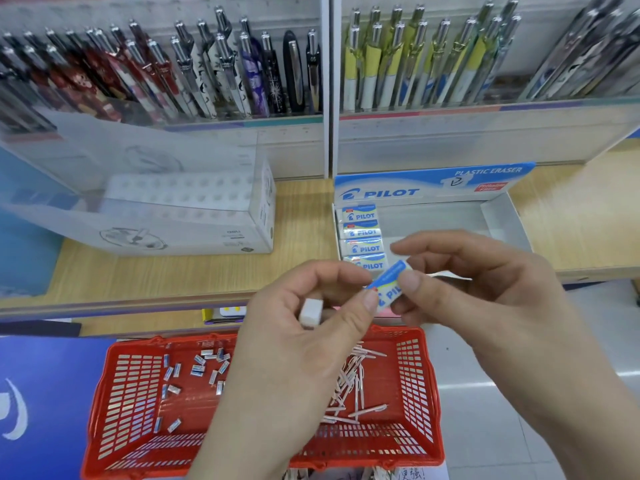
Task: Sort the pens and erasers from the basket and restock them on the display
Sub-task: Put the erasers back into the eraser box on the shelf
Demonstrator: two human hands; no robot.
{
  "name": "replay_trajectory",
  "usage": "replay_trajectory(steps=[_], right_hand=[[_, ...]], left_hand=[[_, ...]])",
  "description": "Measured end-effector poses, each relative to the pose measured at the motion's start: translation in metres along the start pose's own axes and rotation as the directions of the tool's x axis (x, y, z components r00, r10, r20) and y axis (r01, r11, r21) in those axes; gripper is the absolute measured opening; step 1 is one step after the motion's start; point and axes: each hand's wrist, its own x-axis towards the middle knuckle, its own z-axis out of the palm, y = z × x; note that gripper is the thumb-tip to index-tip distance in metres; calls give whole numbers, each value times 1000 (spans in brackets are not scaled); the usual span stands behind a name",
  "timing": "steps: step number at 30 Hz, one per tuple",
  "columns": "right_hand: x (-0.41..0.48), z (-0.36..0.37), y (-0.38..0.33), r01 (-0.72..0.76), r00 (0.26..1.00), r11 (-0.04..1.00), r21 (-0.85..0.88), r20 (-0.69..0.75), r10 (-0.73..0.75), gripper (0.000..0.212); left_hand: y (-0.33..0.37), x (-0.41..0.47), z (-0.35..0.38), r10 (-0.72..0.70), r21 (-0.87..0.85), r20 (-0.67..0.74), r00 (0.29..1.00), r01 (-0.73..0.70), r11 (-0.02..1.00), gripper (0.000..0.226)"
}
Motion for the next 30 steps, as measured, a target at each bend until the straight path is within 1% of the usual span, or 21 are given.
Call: replay_trajectory(steps=[1, 3, 5, 7, 9, 10, 12, 15, 21, 25, 28, 30], right_hand=[[-1, -1, -1, -6, 1000, 999, -36, 21, 7, 27], [-3, -4, -2, -15, 999, 994, -112, 35, 19, 29], [-1, -7, -2, 5, 1000, 979, -202, -26, -11, 24], [5, -9, 1, 20, 992, 946, -323, -113, -60, 13], [14, -10, 4, -16, 979, 886, -464, -189, -81, 16], [18, -10, 6, -35, 975, 849, -527, -204, -87, 17], [24, -6, 7, -45, 974, 773, -633, -199, -106, 18], [32, 0, 8, -67, 978, 672, -738, -182, -102, 18], [43, 4, 6, -113, 991, 492, -863, -136, -11, 10], [50, 10, 3, -136, 991, 398, -907, -129, 44, 14], [54, 14, 1, -149, 988, 379, -913, -126, 86, 16], [56, 15, 0, -165, 985, 408, -898, -131, 110, 13]], left_hand=[[0, 1, 1, -4, -9, -30, 1000, 4, 1000, 21], [0, 3, 2, 6, -7, -66, 998, -7, 1000, 11], [-3, 9, 2, 52, 51, -101, 994, -47, 998, 3], [-11, 17, -1, 120, 193, -164, 979, -88, 977, 4], [-20, 25, -4, 148, 323, -217, 965, -72, 944, 10], [-23, 28, -5, 149, 358, -223, 963, -61, 932, 12], [-27, 31, -5, 145, 385, -214, 966, -53, 921, 14], [-30, 35, -3, 132, 381, -229, 964, -36, 924, 14], [-31, 35, -1, 120, 368, -264, 957, -15, 930, 10], [-32, 36, -3, 102, 353, -265, 959, -2, 936, 8], [-34, 36, -5, 94, 358, -276, 957, 11, 934, 7], [-34, 36, -6, 78, 334, -288, 955, 23, 942, 8]])
